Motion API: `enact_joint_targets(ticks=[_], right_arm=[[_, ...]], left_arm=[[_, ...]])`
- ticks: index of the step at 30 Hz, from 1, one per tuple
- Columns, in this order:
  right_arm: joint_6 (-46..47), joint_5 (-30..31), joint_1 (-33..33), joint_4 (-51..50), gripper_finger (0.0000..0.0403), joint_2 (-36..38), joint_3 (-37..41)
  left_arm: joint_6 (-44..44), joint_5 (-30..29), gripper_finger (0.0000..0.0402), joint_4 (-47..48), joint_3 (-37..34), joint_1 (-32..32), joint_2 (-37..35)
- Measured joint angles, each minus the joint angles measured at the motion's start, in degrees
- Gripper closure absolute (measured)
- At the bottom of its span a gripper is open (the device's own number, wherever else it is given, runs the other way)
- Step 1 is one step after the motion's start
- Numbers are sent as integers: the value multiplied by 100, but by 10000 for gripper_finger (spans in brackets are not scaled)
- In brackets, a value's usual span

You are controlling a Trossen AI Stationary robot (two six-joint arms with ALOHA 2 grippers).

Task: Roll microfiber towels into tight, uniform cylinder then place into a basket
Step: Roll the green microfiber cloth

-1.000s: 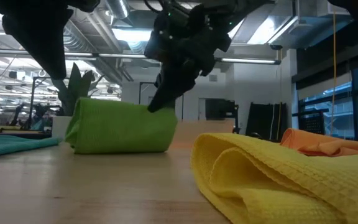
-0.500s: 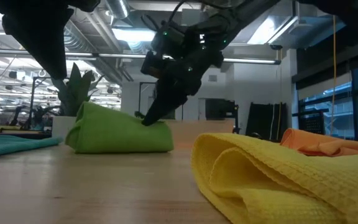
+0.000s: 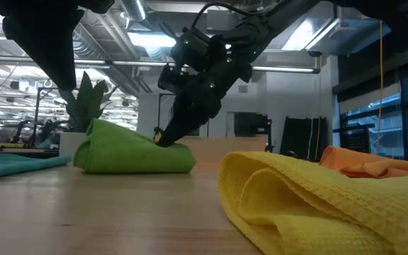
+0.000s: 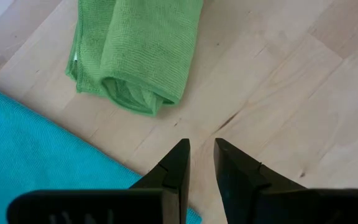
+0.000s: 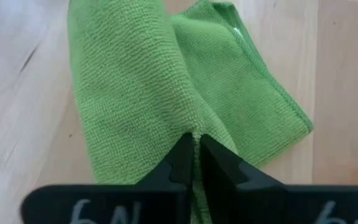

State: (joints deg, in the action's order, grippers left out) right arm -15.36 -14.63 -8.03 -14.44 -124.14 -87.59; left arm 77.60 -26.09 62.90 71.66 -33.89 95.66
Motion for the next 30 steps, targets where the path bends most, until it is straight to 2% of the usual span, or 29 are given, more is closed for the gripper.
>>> enact_joint_targets(ticks=[8, 14, 20, 25, 30], right_arm=[[7, 18, -2, 59, 338, 0, 0], [7, 491, 0, 122, 271, 0, 0], [314, 513, 0, 12, 217, 24, -86], [310, 513, 22, -766, 205, 42, -628], [298, 511, 134, -841, 204, 100, -809]], left_arm=[[0, 0, 337, 2, 0, 0, 0], [0, 0, 337, 2, 0, 0, 0], [31, 6, 337, 1, 0, 0, 0], [44, 68, 337, 0, 0, 0, 0], [48, 72, 337, 2, 0, -4, 0]])
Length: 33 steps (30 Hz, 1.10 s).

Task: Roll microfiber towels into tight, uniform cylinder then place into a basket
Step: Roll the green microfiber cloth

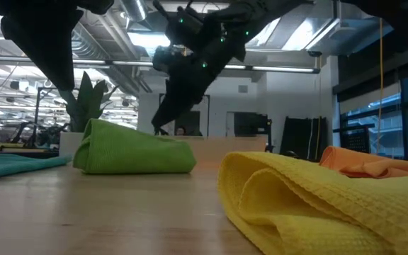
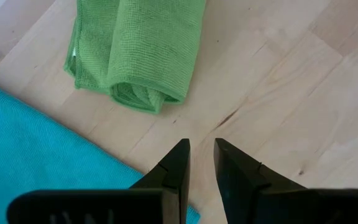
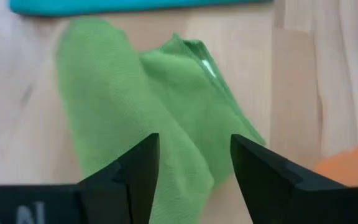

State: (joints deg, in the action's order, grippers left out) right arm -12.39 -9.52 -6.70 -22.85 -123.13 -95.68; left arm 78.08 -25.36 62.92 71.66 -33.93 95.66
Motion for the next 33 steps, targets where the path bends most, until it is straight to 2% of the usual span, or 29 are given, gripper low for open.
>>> enact_joint_targets(ticks=[11, 16, 23, 33], right_arm=[[-590, -17, 562, -315, 204, 120, 39], [-807, -20, 733, -208, 204, 101, 42], [-893, -154, 526, 648, 204, -318, 42], [-883, -258, 199, 1250, 204, -824, 48]], left_arm=[[6, 4, 337, 85, 0, -234, 0], [281, 0, 337, 98, 0, -421, 0], [567, -2, 337, 103, 0, -632, 0], [645, -7, 337, 115, 0, -619, 0]])
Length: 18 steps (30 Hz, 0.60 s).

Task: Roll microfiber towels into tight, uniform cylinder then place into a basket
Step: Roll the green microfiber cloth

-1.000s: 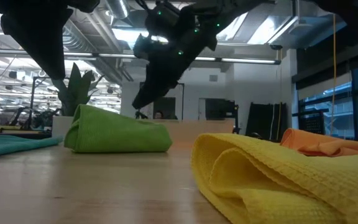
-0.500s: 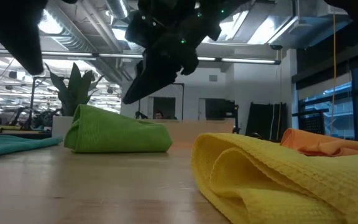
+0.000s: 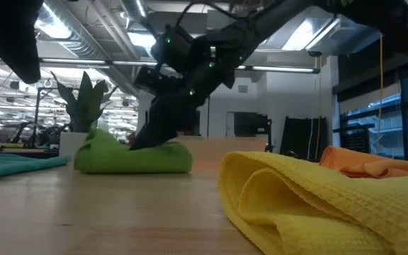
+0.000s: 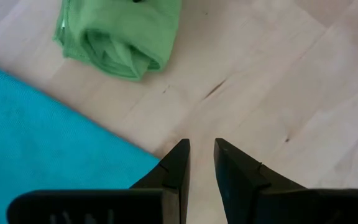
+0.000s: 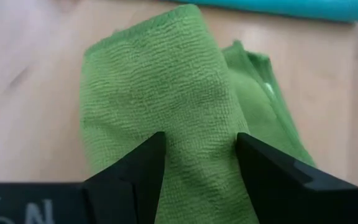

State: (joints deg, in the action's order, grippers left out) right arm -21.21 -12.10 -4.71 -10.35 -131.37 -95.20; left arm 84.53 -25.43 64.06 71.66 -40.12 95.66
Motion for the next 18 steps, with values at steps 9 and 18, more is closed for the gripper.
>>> enact_joint_targets(ticks=[9, 18], right_arm=[[11, 179, -134, 296, 204, -50, -2], [-26, 199, -136, 247, 204, 220, -31]], left_arm=[[-161, 6, 337, 27, 1, 13, 0], [-157, 182, 337, 51, 2, 9, 0]])
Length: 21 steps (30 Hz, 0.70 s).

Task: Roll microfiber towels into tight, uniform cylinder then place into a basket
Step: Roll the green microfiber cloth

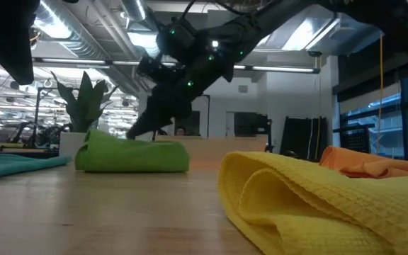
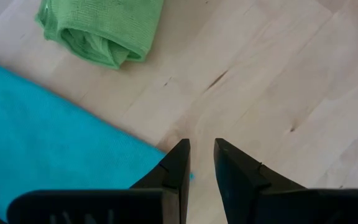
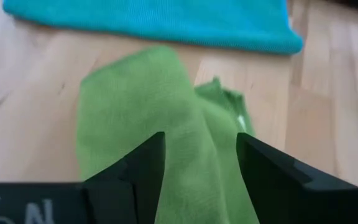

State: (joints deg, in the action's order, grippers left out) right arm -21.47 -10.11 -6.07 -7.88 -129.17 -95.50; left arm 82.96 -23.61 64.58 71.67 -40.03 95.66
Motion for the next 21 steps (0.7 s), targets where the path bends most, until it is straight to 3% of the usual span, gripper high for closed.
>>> enact_joint_targets(ticks=[7, 17, 21], right_arm=[[-376, 8, 63, -335, 204, 154, -2], [-1489, 37, 614, -1763, 204, 202, 7], [-1672, 962, 823, -1694, 204, 202, 5]], left_arm=[[2, -231, 337, 147, 0, -66, 0], [92, -243, 337, 656, 0, -255, -17], [56, -244, 337, 691, 0, -258, -17]])
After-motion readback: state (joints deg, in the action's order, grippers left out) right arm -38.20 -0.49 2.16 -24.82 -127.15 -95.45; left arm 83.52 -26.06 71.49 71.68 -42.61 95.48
